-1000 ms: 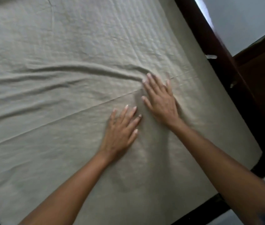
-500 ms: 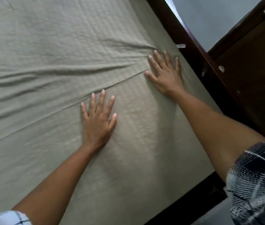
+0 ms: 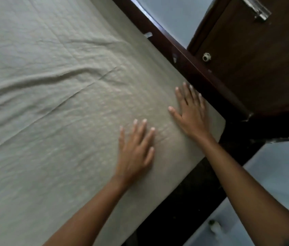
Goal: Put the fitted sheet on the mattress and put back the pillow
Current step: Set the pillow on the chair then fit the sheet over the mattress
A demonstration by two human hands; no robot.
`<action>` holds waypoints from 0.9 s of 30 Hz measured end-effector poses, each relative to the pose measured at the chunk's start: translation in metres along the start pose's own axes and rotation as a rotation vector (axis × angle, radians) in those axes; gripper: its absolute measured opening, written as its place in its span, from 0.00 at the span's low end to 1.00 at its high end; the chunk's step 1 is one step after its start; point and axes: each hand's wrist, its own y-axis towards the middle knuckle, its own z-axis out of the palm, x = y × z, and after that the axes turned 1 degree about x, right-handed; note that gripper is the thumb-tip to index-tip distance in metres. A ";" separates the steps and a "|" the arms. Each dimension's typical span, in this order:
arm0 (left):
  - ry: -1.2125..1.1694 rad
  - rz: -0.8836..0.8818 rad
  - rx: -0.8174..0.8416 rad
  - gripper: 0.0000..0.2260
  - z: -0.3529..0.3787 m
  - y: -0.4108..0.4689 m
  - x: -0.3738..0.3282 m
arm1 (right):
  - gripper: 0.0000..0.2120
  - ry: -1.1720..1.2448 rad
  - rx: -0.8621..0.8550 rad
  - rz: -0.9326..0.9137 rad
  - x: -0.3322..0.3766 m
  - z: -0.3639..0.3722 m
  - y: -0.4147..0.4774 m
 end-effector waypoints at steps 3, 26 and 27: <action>0.022 0.082 0.081 0.24 0.016 -0.009 -0.042 | 0.30 0.053 -0.045 0.100 -0.019 0.008 -0.038; 0.069 0.167 0.036 0.30 0.042 -0.031 -0.063 | 0.29 0.398 -0.527 0.313 -0.022 0.088 -0.097; 0.046 0.170 0.006 0.29 0.043 -0.031 -0.062 | 0.29 0.421 -0.585 0.307 -0.023 0.092 -0.096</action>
